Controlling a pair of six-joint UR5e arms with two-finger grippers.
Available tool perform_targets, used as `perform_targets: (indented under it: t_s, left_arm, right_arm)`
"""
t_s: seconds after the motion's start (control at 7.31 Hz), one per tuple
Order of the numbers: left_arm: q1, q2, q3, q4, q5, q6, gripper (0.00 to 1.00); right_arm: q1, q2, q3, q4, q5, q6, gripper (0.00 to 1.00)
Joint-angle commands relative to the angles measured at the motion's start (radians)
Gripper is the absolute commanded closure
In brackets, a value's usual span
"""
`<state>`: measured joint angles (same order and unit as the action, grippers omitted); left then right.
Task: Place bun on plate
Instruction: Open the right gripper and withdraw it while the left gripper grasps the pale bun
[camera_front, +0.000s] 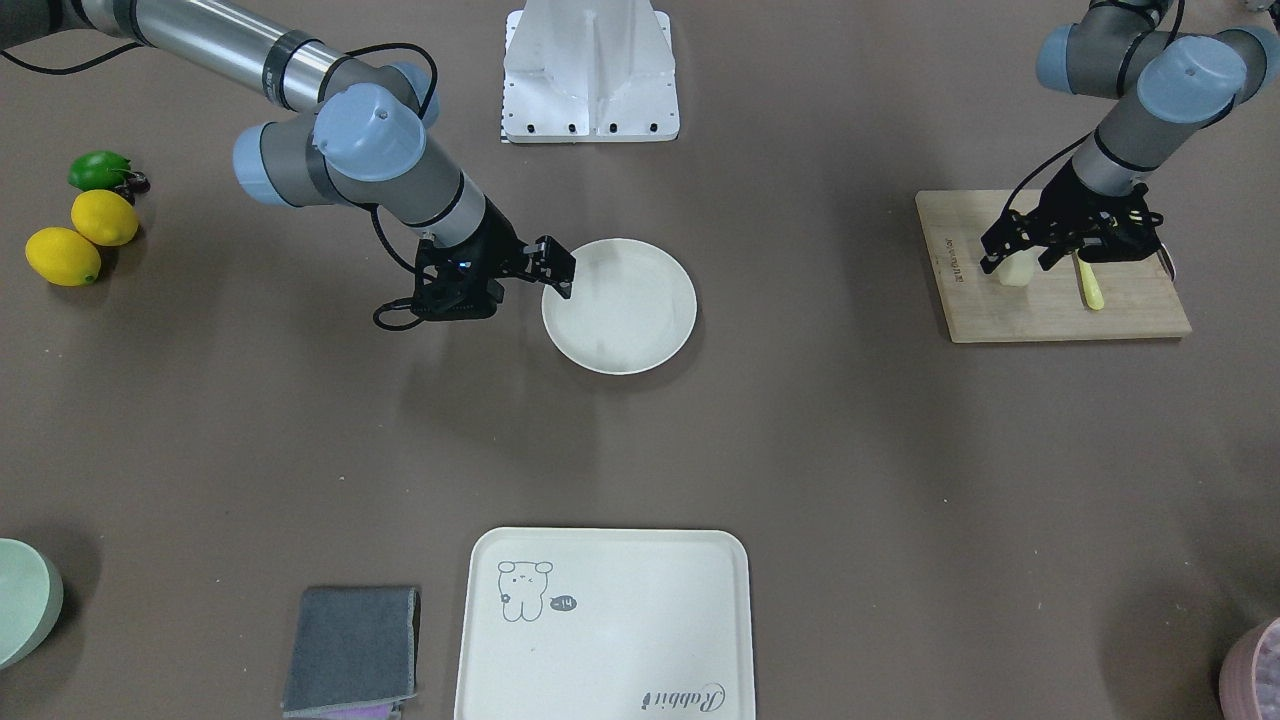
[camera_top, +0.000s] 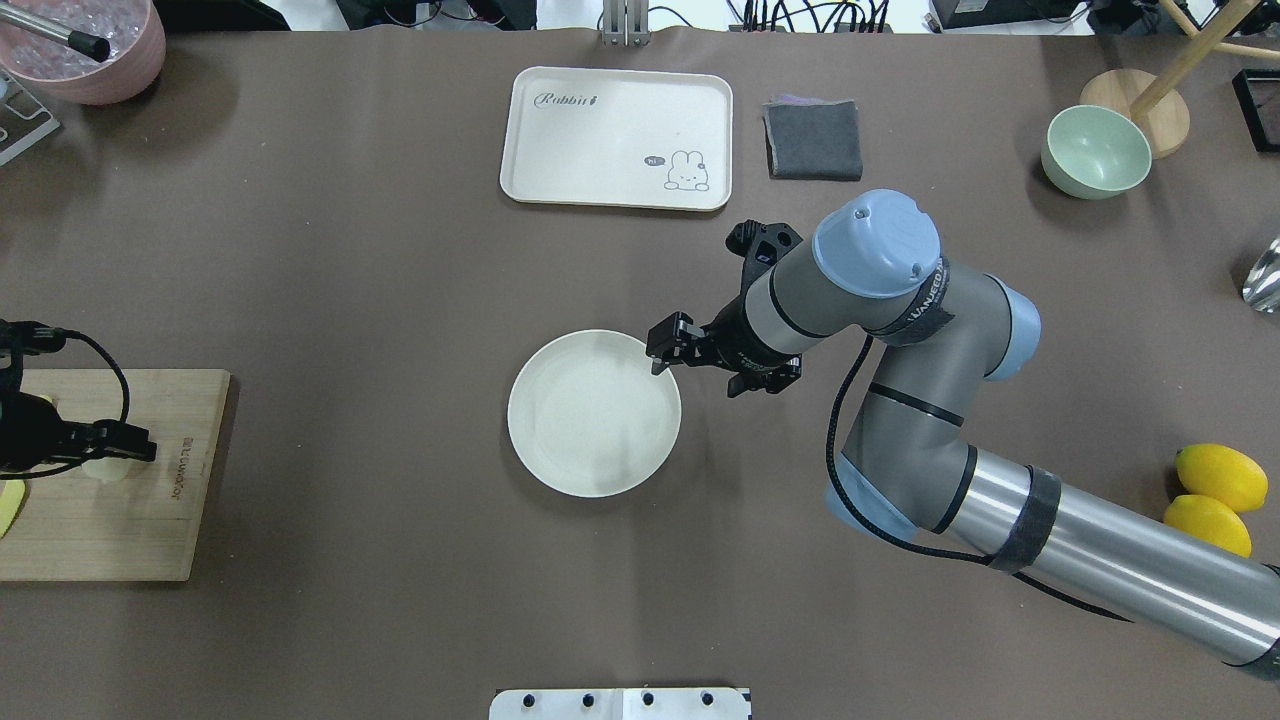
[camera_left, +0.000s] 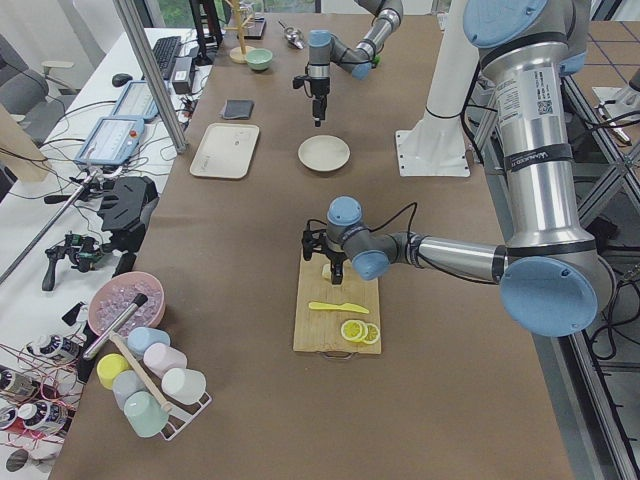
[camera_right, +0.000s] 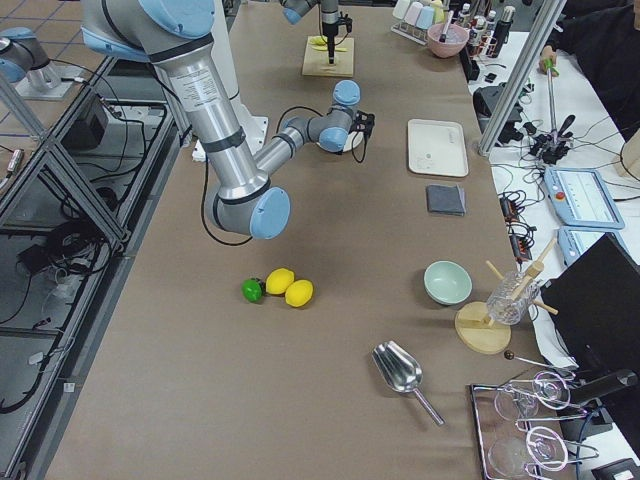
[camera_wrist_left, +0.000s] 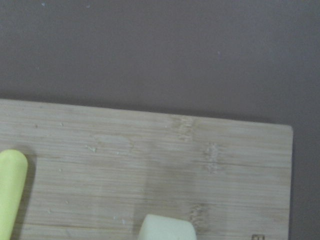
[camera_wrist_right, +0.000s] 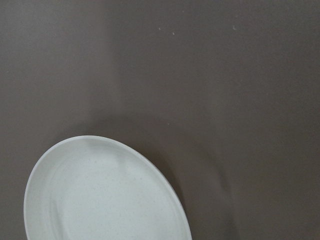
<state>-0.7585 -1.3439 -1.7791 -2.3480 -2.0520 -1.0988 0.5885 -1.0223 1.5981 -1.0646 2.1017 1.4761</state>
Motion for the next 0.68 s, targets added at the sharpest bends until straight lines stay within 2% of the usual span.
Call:
perform_targets:
  t_s: [0.0,0.14,0.41,0.55]
  left_arm:
    - [0.005,0.003,0.003,-0.005,0.003,0.0,0.59]
    - [0.004,0.002,0.003,-0.005,0.003,0.0,0.64]
    - [0.001,-0.015,-0.043,-0.001,-0.011,-0.003,0.64]
    - [0.001,-0.055,-0.068,0.006,-0.01,-0.036,0.64]
  right_arm:
    - [0.004,-0.002,0.006,0.0,0.001,0.003,0.0]
    - [0.004,-0.002,0.02,0.0,0.001,0.03,0.0]
    - [0.027,-0.004,0.057,-0.002,0.007,0.052,0.0]
    - [0.062,-0.007,0.057,-0.005,0.038,0.052,0.0]
